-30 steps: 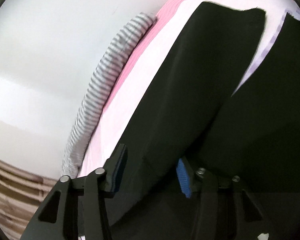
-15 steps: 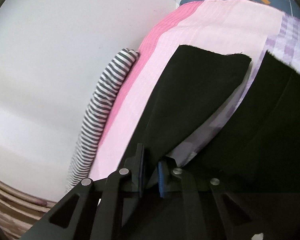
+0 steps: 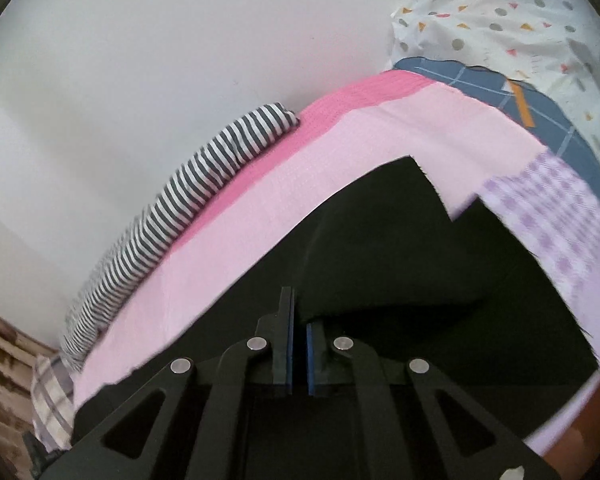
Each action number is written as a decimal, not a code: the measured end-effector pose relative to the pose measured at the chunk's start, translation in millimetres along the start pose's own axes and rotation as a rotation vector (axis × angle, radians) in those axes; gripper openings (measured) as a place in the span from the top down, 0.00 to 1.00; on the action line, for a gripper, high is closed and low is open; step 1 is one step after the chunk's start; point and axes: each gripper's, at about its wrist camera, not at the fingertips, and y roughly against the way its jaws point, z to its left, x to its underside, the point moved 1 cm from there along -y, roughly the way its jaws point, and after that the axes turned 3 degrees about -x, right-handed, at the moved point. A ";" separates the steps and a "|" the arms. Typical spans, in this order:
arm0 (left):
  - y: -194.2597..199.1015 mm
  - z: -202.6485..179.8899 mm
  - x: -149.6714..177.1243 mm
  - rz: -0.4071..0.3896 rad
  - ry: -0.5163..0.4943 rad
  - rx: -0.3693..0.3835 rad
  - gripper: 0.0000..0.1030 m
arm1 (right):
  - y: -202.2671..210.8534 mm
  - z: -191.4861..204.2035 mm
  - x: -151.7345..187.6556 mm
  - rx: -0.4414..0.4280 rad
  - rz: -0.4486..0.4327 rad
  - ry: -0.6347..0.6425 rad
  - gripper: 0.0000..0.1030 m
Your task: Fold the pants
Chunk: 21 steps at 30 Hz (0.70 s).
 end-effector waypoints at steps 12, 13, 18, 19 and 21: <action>-7.4 12.5 27.3 0.083 -0.182 -0.085 0.85 | 24.9 -31.1 56.9 0.086 0.064 -0.063 0.96; -6.0 12.1 29.0 0.082 -0.197 -0.090 0.85 | 25.8 -32.2 58.5 0.090 0.069 -0.062 0.96; 1.2 7.7 38.1 0.082 -0.270 -0.114 0.85 | 34.0 -34.6 68.0 0.110 0.084 -0.042 0.96; -1.7 8.1 38.3 0.087 -0.278 -0.128 0.85 | 30.0 -35.9 70.9 0.122 0.096 -0.035 0.96; -9.0 4.4 36.9 0.092 -0.286 -0.151 0.85 | 19.3 -42.4 75.2 0.137 0.122 -0.046 0.96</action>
